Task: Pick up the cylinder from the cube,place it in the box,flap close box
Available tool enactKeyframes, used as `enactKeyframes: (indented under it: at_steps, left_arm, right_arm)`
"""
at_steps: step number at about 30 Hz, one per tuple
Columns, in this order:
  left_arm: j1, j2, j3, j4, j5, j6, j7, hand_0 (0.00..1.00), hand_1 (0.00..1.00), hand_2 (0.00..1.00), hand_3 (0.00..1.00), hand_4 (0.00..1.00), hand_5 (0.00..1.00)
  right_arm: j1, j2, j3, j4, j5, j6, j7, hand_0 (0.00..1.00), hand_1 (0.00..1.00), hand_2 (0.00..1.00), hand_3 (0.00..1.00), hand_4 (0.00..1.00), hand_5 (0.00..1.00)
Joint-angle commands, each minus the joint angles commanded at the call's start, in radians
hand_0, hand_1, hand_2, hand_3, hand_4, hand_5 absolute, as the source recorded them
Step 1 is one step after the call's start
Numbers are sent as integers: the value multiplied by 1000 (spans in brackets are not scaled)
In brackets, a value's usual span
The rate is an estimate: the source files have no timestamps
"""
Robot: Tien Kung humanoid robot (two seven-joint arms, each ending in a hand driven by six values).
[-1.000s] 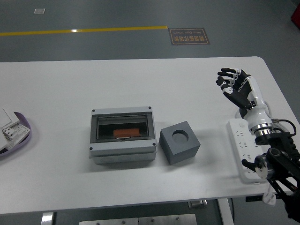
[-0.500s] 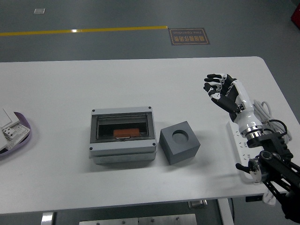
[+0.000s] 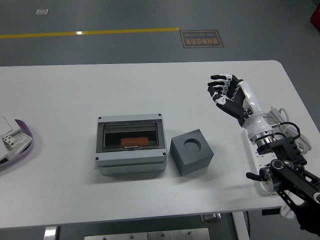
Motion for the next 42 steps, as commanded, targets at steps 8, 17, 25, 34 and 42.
enactKeyframes:
  at_steps: [8, 17, 25, 34, 42]
  left_arm:
    - [0, -2, 0, 0, -1, 0, 0, 514, 578, 570, 570, 781, 176]
    - [0, -3, 0, -1, -2, -1, 0, 514, 580, 569, 570, 781, 177]
    - [0, -5, -3, -1, -1, -1, 0, 514, 580, 569, 572, 784, 180]
    - [1, -6, -4, -1, 0, -1, 0, 514, 581, 569, 572, 785, 181]
    - [1, -10, -7, 0, 0, 0, 1, 514, 582, 569, 575, 786, 181]
  right_arm:
    - [3, 2, -11, -2, -3, 13, -4, 625, 545, 535, 544, 43, 2]
    - [4, 3, -18, -11, -10, 45, -10, 644, 609, 622, 608, 477, 2]
    - [2, 0, -17, -19, -5, 53, -9, 749, 713, 736, 772, 941, 272]
    - [1, -2, -13, -29, 14, 59, -26, 801, 744, 756, 798, 998, 405]
    - [8, -1, 3, -29, 12, 91, -67, 998, 912, 879, 954, 998, 952]
